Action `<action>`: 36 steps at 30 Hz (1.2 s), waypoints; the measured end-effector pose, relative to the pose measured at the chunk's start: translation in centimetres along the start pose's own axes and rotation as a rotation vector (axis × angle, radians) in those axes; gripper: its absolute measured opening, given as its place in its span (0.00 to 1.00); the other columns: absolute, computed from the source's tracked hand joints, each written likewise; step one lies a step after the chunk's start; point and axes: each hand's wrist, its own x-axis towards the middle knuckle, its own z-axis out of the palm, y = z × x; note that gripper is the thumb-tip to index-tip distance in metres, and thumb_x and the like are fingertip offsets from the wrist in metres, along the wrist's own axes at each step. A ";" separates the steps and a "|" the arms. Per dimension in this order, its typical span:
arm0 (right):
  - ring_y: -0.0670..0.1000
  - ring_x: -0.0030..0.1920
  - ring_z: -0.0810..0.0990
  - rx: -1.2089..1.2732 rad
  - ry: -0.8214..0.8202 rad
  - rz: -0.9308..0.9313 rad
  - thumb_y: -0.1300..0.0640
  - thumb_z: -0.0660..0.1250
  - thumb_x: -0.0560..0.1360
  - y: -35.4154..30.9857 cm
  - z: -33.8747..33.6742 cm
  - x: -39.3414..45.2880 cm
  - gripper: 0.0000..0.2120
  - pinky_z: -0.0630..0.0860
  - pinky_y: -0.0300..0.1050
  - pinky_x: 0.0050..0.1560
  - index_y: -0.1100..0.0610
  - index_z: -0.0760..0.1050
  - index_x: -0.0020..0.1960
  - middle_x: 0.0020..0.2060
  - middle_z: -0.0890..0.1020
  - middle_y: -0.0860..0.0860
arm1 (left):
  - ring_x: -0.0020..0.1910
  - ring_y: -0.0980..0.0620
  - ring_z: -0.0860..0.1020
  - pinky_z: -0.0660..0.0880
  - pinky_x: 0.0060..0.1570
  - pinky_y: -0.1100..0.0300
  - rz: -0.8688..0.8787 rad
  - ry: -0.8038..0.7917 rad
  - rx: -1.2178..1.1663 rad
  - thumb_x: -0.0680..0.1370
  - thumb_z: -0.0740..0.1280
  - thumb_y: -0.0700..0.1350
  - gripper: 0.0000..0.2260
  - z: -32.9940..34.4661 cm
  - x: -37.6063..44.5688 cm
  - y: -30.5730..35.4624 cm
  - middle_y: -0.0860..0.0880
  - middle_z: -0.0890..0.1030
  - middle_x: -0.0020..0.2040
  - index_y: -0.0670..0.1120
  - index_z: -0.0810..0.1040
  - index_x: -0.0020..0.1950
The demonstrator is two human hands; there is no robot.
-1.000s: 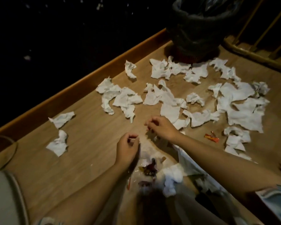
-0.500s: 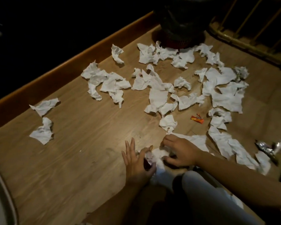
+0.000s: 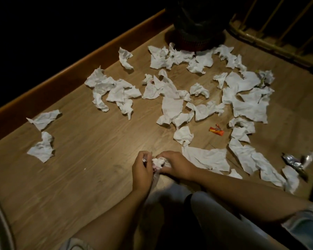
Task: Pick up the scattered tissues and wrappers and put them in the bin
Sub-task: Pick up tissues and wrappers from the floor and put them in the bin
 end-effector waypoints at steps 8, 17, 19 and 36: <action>0.40 0.32 0.71 0.005 0.290 0.097 0.54 0.75 0.71 1.0 -4.8 1.2 0.11 0.65 0.30 0.31 0.55 0.74 0.39 0.32 0.76 0.46 | 0.31 0.48 0.79 0.77 0.41 0.56 -0.365 0.073 -0.303 0.79 0.60 0.62 0.25 0.0 4.2 4.2 0.44 0.79 0.28 0.43 0.76 0.32; 0.53 0.59 0.76 -0.047 0.568 0.196 0.57 0.64 0.76 6.0 -9.5 -2.2 0.19 0.66 0.37 0.58 0.53 0.73 0.67 0.59 0.79 0.54 | 0.49 0.50 0.75 0.77 0.52 0.55 0.178 -0.259 0.221 0.75 0.70 0.40 0.03 5.3 5.6 6.7 0.48 0.76 0.50 0.42 0.80 0.41; 0.54 0.57 0.78 -0.165 0.491 0.199 0.46 0.64 0.74 7.3 -9.7 -3.5 0.20 0.66 0.38 0.57 0.52 0.78 0.63 0.56 0.81 0.54 | 0.62 0.51 0.70 0.71 0.59 0.61 0.366 -0.388 0.336 0.73 0.70 0.35 0.03 6.3 5.9 7.1 0.50 0.72 0.62 0.42 0.80 0.44; 0.55 0.49 0.77 -0.212 0.555 0.231 0.58 0.67 0.73 7.3 -10.8 -4.4 0.11 0.68 0.41 0.47 0.61 0.75 0.53 0.50 0.79 0.57 | 0.48 0.52 0.70 0.65 0.45 0.60 0.453 -0.220 0.357 0.76 0.68 0.56 0.15 6.2 6.3 5.1 0.48 0.76 0.43 0.46 0.77 0.37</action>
